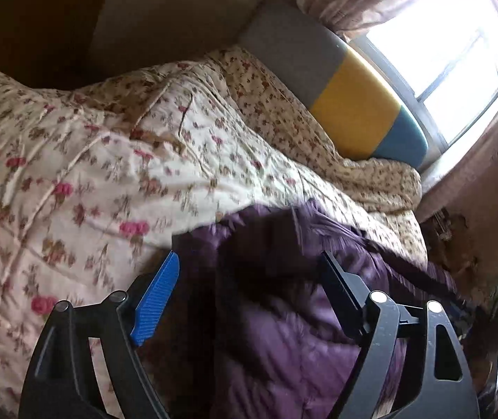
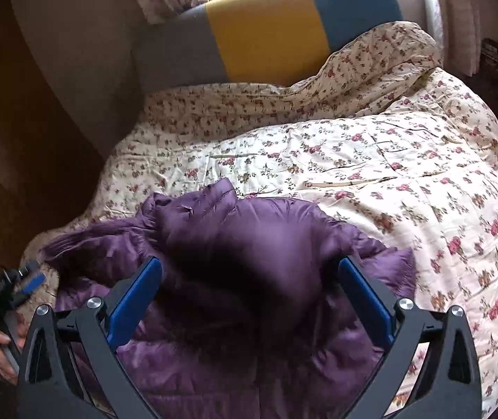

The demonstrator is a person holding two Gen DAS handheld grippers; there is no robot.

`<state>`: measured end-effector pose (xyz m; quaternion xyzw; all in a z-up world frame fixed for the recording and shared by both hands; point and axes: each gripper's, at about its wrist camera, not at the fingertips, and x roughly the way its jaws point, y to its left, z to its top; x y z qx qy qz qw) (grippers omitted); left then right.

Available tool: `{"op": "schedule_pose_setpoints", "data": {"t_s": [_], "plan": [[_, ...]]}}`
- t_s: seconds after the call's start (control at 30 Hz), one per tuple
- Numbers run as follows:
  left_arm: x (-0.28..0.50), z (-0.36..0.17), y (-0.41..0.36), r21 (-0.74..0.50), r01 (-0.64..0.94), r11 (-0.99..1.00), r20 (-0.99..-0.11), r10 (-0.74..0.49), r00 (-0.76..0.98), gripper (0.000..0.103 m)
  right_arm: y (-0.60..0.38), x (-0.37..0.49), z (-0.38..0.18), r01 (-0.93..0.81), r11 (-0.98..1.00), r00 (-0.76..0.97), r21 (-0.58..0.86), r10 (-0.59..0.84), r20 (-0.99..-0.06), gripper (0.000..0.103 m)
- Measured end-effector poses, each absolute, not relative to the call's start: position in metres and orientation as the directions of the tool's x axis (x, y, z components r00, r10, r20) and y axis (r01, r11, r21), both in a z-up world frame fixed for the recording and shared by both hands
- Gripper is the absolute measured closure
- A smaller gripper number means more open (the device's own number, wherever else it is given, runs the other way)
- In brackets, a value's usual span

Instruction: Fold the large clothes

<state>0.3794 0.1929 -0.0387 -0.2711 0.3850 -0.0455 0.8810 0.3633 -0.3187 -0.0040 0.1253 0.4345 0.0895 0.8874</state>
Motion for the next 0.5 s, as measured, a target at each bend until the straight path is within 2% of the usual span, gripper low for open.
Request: {"op": "schedule_pose_setpoints", "data": {"t_s": [0.17,0.4,0.43,0.47,0.5], "plan": [[0.341,-0.068,0.191,-0.551,-0.104,0.828,-0.664,-0.360,0.655,0.022,-0.344,0.330,-0.025,0.000,0.965,0.580,0.262,0.214,-0.786,0.002],[0.309,-0.106,0.180,-0.626,-0.102,0.773,-0.655,-0.451,0.607,0.022,-0.369,0.288,-0.089,0.104,0.965,0.475,0.242,0.166,-0.864,0.003],[0.308,-0.109,0.178,-0.643,-0.099,0.760,-0.645,-0.466,0.606,0.031,-0.369,0.286,-0.095,0.106,0.961,0.467,0.255,0.179,-0.866,0.006],[0.307,-0.111,0.177,-0.656,-0.091,0.749,-0.634,-0.482,0.605,0.040,-0.368,0.285,-0.100,0.103,0.953,0.458,0.283,0.208,-0.864,0.021],[0.306,-0.112,0.173,-0.667,-0.080,0.741,-0.627,-0.499,0.598,0.054,-0.366,0.284,-0.102,0.101,0.948,0.453,0.302,0.227,-0.862,0.040]]}}
